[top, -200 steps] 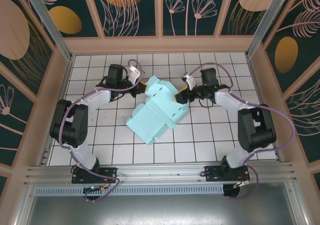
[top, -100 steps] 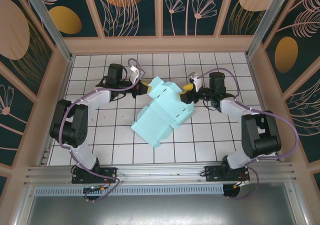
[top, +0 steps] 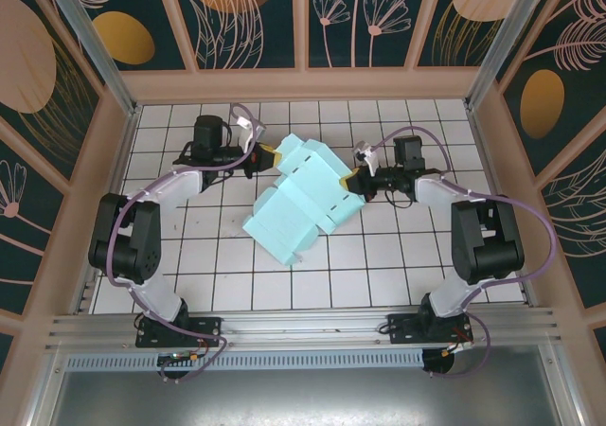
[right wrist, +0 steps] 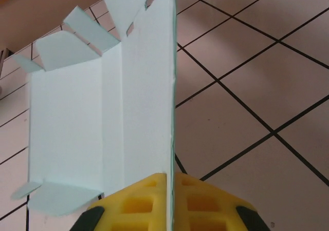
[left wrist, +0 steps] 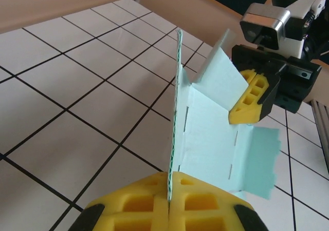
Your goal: Fold the paper box
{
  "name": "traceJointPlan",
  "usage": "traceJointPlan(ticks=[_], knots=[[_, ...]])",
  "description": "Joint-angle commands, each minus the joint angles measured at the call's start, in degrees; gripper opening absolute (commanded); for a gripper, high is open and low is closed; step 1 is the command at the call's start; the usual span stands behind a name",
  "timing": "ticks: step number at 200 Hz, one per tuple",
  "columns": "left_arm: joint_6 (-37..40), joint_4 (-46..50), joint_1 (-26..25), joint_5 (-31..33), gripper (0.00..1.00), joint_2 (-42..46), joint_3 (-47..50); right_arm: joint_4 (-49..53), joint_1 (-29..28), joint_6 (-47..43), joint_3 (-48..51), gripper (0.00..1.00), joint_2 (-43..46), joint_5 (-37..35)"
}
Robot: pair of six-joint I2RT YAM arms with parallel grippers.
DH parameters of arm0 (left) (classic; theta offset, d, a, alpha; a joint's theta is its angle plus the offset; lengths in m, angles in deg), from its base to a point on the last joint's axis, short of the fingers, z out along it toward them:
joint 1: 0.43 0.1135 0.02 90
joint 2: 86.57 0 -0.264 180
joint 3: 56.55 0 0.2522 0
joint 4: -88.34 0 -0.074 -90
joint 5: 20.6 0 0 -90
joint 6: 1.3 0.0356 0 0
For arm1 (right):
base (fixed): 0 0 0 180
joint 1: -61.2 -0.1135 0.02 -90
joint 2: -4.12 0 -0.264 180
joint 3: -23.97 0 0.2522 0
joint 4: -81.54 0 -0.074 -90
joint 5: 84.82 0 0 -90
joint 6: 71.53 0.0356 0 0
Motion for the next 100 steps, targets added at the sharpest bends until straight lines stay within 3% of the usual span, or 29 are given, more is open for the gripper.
traceJointPlan(ticks=[1,8,21,40,50,77,100], knots=[[-2.3,-3.1,0.4,2.8,0.16,0.4,0.1,0.4,-0.2,1.9,-1.3,0.00,1.1,-2.8],[-2.6,-3.3,0.5,5.4,0.33,0.5,0.1,-0.1,-0.6,3.4,-1.5,0.00,1.6,-5.6],[-2.8,-4.5,0.4,9.2,0.44,1.2,0.9,-0.2,-1.7,5.4,-1.8,0.00,2.4,-11.5],[-3.5,-6.1,0.3,13.7,0.50,3.2,1.7,1.0,-3.1,6.5,-2.5,0.00,3.2,-17.4],[-3.3,-6.5,-0.1,16.1,0.66,4.7,2.0,2.3,-3.6,6.8,-3.2,0.00,3.5,-19.3],[2.9,-1.9,-3.5,23.6,0.84,7.9,0.2,4.2,-5.4,8.6,-4.2,0.00,5.0,-25.5],[7.2,3.5,-6.0,26.2,0.91,7.0,-3.4,5.2,-7.8,8.8,-4.8,0.00,6.2,-29.6]])
